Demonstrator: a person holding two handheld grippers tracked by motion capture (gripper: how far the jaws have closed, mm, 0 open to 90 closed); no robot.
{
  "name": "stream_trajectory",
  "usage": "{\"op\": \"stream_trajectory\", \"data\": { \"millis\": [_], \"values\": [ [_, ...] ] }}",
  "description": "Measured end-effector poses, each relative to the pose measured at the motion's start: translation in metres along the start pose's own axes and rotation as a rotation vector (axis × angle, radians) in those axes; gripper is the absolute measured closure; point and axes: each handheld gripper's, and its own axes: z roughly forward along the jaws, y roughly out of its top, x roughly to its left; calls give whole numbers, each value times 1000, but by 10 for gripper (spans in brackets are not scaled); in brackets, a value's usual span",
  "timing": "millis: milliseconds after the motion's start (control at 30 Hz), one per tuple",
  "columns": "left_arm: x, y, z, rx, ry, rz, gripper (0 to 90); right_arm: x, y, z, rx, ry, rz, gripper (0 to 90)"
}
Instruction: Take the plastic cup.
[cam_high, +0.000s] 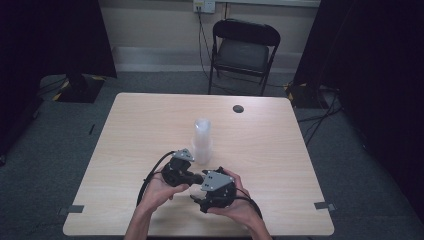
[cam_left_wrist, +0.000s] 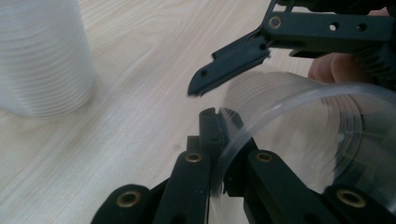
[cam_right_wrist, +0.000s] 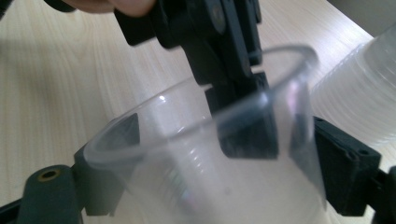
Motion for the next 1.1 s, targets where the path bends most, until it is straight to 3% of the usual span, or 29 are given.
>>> {"op": "stream_trajectory", "data": {
  "millis": [167, 333, 600, 833, 1100],
  "values": [
    [1, 0, 0, 7, 9, -23, 889, -1, 3, -2, -21, -8, -8, 189],
    [2, -1, 2, 26, 18, -34, 882, 4, 5, -4, -51, -20, -49, 251],
    [4, -2, 4, 19, 6, -66, 880, 4, 5, -4, -57, -27, -51, 275],
    [4, -2, 5, 4, 10, -74, 866, 1, 2, -7, -70, -13, -27, 304],
    [2, -3, 0, -37, 32, -84, 813, -3, 1, -10, -97, -31, 4, 313]
  ]
}}
